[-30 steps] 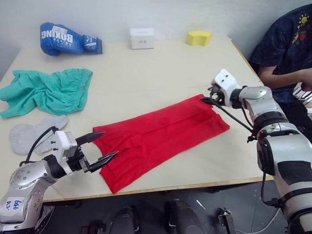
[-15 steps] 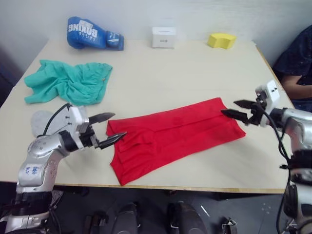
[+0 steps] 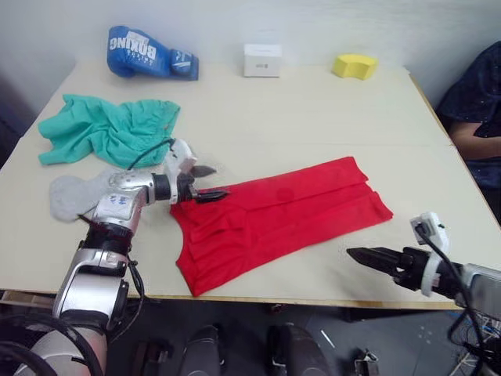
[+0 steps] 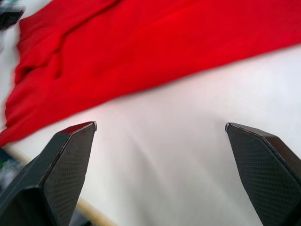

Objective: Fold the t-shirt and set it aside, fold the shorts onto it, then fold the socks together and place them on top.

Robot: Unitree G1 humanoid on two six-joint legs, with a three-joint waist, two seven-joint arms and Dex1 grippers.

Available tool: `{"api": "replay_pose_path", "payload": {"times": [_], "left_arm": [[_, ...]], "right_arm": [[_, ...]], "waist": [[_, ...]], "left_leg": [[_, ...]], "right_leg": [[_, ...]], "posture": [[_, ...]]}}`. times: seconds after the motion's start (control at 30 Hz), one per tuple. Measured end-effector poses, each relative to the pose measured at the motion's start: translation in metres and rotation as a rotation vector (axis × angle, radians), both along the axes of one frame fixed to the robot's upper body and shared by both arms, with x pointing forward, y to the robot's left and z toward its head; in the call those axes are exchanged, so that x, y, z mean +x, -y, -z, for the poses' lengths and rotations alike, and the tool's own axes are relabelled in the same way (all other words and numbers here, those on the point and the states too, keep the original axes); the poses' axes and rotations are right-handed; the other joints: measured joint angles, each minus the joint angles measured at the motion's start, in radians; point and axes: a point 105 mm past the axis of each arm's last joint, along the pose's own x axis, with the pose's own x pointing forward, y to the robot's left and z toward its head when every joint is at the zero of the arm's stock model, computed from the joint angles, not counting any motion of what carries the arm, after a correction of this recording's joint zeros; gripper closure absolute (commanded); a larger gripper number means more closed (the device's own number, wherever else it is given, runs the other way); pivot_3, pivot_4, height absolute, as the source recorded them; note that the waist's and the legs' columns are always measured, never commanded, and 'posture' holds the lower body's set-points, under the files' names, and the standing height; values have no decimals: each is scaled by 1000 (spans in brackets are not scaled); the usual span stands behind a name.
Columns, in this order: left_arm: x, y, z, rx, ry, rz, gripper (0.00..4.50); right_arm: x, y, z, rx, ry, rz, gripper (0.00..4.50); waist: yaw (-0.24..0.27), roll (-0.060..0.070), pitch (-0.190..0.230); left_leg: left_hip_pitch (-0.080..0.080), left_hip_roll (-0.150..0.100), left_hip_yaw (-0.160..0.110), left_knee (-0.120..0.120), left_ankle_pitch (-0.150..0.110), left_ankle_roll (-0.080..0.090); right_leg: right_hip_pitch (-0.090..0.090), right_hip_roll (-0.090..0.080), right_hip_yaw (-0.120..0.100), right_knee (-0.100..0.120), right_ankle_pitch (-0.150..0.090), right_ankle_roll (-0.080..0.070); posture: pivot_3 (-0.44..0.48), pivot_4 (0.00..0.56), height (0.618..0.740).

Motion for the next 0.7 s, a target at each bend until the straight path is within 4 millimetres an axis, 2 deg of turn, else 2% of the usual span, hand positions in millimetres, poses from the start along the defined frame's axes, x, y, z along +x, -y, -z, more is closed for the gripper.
{"api": "replay_pose_path", "payload": {"times": [0.2,0.37,0.43,0.47,0.53,0.7], "left_arm": [[14,0,-3,57,-19,-20,0],[16,-5,11,96,-45,-53,0],[16,-7,12,88,-63,-62,0],[15,-8,12,79,-75,-61,300],[14,-8,14,75,-91,-56,612],[13,-10,15,69,-100,-56,2168]], "right_arm": [[21,-21,6,-68,38,55,23],[46,-38,9,-79,49,103,23],[56,-45,9,-75,52,106,420],[59,-48,9,-80,52,104,706],[64,-52,10,-77,49,102,1322],[72,-55,12,-76,53,106,3130]], "waist": [[-13,-7,-2],[-26,-17,-7],[-30,-21,-10],[-33,-22,-11],[-34,-22,-11],[-36,-22,-12]], "left_leg": [[0,0,2,0,0,-1],[5,3,5,0,-1,0],[6,3,5,0,-1,0],[6,3,5,0,-1,-1],[6,3,5,-1,-1,-1],[6,4,6,-2,-2,-2]], "right_leg": [[-1,0,2,0,0,0],[2,0,5,1,1,0],[3,0,5,1,1,0],[3,0,5,1,1,0],[3,0,5,0,1,-1],[2,0,5,1,-1,-3]], "posture": [[0,150,740],[0,150,740],[0,150,740],[0,150,740],[0,150,740],[0,150,740]]}}
